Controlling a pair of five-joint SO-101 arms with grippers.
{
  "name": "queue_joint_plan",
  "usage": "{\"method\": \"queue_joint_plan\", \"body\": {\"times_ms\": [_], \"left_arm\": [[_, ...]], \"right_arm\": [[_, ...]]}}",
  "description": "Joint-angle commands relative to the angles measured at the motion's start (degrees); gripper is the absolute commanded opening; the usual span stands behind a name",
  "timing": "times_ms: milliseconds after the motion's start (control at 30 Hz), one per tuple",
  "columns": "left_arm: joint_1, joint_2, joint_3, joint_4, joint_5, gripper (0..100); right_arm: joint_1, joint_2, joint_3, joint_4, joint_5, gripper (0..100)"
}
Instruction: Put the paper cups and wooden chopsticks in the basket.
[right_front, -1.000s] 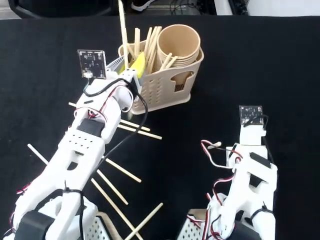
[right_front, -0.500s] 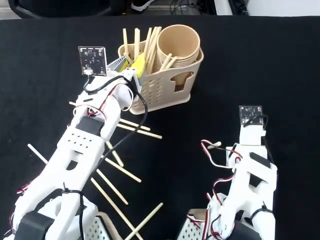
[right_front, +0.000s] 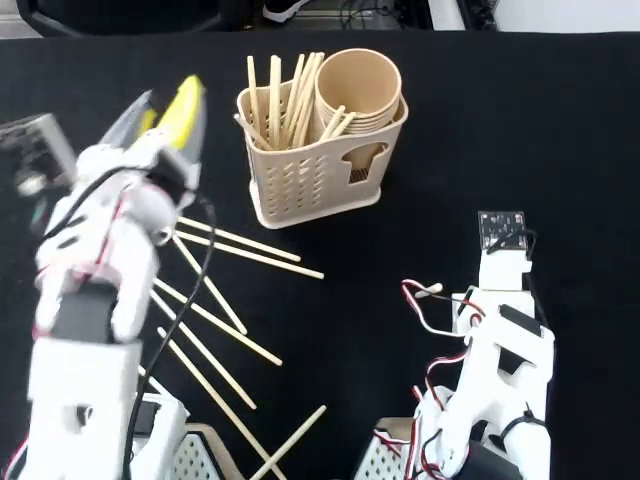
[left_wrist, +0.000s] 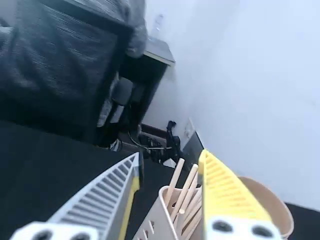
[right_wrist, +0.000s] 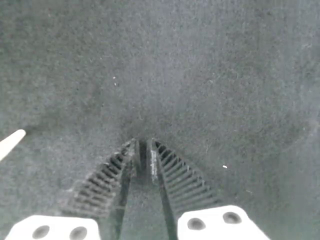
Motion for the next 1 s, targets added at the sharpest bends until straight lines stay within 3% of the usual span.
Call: {"method": "queue_joint_plan", "body": {"times_ms": [0,167,333,467,667,967], "left_arm": [[-5.05,-9.23,-4.0,11.96,1.85,21],[-14.73,-12.31,-2.07,28.57,0.62,21],[-16.84,-12.84,3.65,44.4,-11.34,21],[-13.85,-12.84,8.75,51.96,-20.22,21],[-6.9,-12.92,11.47,58.9,-26.81,20],[11.03,-11.25,10.95,59.16,-27.25,20]], "right_arm": [[-0.53,-1.45,-1.45,-0.44,0.09,5.4],[-0.09,-1.45,-10.24,13.1,0.26,5.4],[1.58,-1.45,-27.74,34.2,0.35,5.4],[1.67,-1.45,-35.74,43.52,0.35,5.4],[4.4,-1.45,-42.77,45.45,0.53,5.4],[13.19,-1.01,-69.05,60.04,4.66,5.4]]}}
